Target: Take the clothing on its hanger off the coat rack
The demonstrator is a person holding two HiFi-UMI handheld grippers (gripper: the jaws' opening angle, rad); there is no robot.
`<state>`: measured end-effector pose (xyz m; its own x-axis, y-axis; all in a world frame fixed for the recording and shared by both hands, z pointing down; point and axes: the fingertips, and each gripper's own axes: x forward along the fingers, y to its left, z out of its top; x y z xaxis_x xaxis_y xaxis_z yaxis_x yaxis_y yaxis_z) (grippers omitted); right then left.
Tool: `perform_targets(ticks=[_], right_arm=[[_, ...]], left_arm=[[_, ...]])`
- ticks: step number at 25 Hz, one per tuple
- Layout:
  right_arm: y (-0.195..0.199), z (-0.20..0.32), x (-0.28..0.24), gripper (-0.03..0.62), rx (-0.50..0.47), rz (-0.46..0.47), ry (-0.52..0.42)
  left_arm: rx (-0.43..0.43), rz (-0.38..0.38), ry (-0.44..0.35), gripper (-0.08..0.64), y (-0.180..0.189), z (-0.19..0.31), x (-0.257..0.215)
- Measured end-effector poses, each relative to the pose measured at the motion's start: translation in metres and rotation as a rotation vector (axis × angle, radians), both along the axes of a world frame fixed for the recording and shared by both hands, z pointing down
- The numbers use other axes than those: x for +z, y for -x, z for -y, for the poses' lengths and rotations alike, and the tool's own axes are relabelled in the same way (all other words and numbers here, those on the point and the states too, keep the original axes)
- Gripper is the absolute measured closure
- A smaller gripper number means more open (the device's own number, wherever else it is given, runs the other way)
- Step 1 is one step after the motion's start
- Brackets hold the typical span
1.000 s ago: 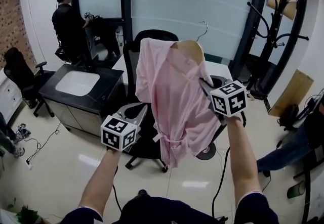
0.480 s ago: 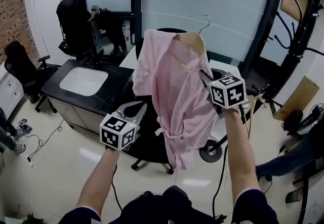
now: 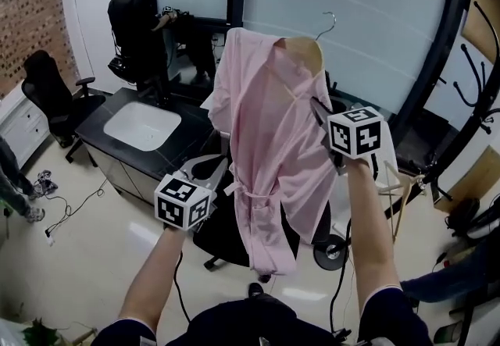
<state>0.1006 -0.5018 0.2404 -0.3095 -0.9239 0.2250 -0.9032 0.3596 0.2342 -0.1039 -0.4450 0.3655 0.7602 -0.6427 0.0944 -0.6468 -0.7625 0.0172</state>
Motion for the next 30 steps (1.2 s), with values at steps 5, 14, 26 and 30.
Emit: perform_targets(ticks=[5,14,26,30], right_arm=[[0.001,0.024,0.027,0.574,-0.032,0.013,0.044],[0.001,0.036,0.111,0.574,-0.042,0.045,0.166],[0.005,0.019,0.216,0.574,-0.036,0.099,0.272],[0.006,0.014,0.253,0.574,-0.03,0.108,0.313]], left_arm=[[-0.044,0.01,0.021,0.548,0.004,0.014,0.009],[-0.062,0.031,0.1,0.548,-0.003,0.021,0.048],[-0.074,0.059,0.23,0.548,-0.016,0.013,0.11],[-0.088,0.065,0.269,0.548,-0.021,0.01,0.133]])
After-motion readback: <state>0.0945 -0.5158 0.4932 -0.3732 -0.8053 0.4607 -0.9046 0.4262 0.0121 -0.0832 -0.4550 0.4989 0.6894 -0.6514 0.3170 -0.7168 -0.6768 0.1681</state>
